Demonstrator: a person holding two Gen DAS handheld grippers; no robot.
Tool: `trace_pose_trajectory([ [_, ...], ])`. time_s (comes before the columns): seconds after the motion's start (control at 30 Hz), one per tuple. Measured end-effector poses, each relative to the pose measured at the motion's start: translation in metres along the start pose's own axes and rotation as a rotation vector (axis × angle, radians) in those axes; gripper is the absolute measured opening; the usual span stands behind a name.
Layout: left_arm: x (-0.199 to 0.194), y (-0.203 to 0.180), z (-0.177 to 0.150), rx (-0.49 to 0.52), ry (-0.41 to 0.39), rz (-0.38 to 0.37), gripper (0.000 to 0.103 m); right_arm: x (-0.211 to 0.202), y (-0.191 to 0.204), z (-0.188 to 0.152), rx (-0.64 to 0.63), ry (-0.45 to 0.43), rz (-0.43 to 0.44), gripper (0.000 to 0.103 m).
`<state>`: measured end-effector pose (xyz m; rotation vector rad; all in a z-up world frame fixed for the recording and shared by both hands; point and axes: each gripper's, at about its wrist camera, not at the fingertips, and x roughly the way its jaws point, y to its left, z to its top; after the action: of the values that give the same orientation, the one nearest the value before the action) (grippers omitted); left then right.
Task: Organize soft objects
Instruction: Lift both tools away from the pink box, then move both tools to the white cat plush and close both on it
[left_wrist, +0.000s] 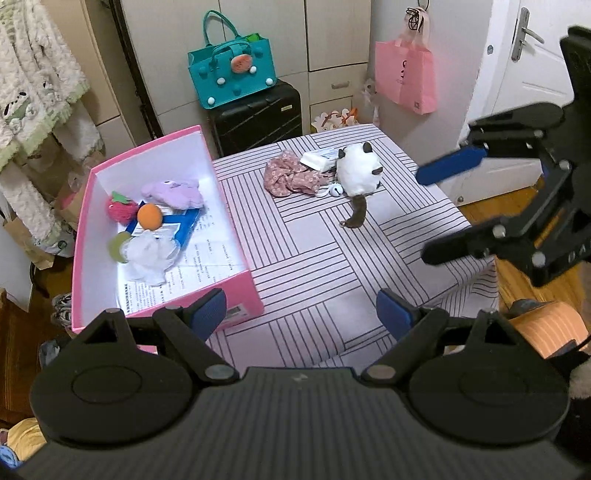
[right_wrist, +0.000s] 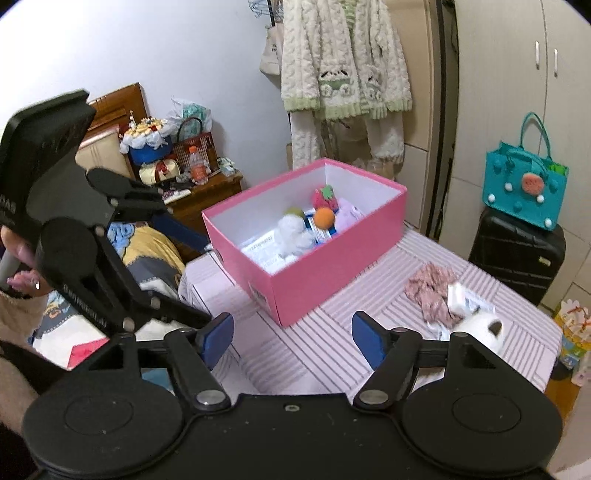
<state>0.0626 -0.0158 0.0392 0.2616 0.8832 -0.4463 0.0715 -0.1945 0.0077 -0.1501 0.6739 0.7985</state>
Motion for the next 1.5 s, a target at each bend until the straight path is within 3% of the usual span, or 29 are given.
trace_pose_trajectory([
  [0.5, 0.046, -0.024, 0.005, 0.005, 0.094, -0.087, 0.088, 0.009, -0.037, -0.060, 0.088, 0.085, -0.010, 0.077],
  [0.67, 0.061, -0.028, 0.012, -0.010, 0.045, -0.108, 0.088, 0.014, -0.054, -0.073, 0.109, 0.058, -0.034, 0.079],
  [0.97, 0.101, -0.034, 0.033, -0.060, -0.025, -0.166, 0.088, 0.035, -0.094, -0.097, 0.180, -0.065, -0.169, 0.080],
  [1.27, 0.144, -0.034, 0.056, -0.151, -0.156, -0.218, 0.091, 0.059, -0.129, -0.114, 0.193, -0.273, -0.285, 0.080],
  [1.4, 0.161, -0.033, 0.068, -0.247, -0.217, -0.219, 0.094, 0.073, -0.140, -0.113, 0.188, -0.290, -0.366, 0.080],
  [1.5, 0.174, -0.034, 0.073, -0.287, -0.237, -0.248, 0.095, 0.086, -0.143, -0.107, 0.178, -0.248, -0.411, 0.081],
])
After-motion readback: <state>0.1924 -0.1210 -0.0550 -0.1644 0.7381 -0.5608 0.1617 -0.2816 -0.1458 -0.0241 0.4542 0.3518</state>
